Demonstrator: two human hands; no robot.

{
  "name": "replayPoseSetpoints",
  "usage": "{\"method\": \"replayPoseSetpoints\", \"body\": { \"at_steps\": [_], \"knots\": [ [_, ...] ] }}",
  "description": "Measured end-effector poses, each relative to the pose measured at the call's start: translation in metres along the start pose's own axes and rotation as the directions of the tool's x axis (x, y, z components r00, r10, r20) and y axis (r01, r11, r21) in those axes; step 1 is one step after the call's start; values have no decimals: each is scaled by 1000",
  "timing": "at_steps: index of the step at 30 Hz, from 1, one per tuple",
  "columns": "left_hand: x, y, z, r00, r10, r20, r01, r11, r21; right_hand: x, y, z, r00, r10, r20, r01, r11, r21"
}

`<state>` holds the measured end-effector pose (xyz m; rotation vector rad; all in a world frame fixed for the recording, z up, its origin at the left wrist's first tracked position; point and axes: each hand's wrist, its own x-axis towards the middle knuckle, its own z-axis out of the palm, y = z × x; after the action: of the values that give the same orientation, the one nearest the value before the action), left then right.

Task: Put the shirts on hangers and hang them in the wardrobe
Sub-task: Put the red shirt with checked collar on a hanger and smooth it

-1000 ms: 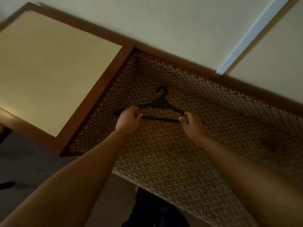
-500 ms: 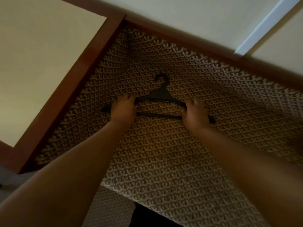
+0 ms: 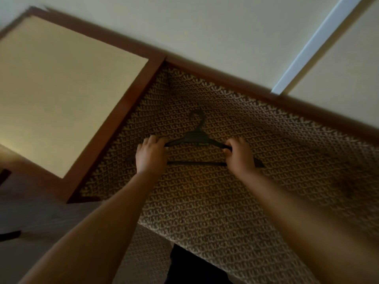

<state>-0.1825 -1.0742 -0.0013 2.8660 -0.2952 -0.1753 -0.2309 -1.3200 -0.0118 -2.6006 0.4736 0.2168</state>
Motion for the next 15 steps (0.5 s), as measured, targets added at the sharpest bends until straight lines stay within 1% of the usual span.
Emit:
{"method": "replayPoseSetpoints", "body": {
  "at_steps": [4, 7, 11, 15],
  "knots": [
    [-38, -8, -46, 992, -94, -88, 85, 992, -96, -25, -39, -31, 997, -50, -64, 55, 996, 73],
    [-64, -25, -78, 975, -169, -140, 146, 976, -164, -43, -76, -47, 993, -93, -74, 100, 991, 92],
    [-91, -56, -116, 948, -240, -211, 185, 950, -250, -62, -129, -61, 988, -138, -73, 145, 984, 100],
    [-116, -100, -146, 909, -296, -294, 214, 936, -280, -82, -188, -59, 976, -193, -97, 201, 976, 82]
  ]
}}
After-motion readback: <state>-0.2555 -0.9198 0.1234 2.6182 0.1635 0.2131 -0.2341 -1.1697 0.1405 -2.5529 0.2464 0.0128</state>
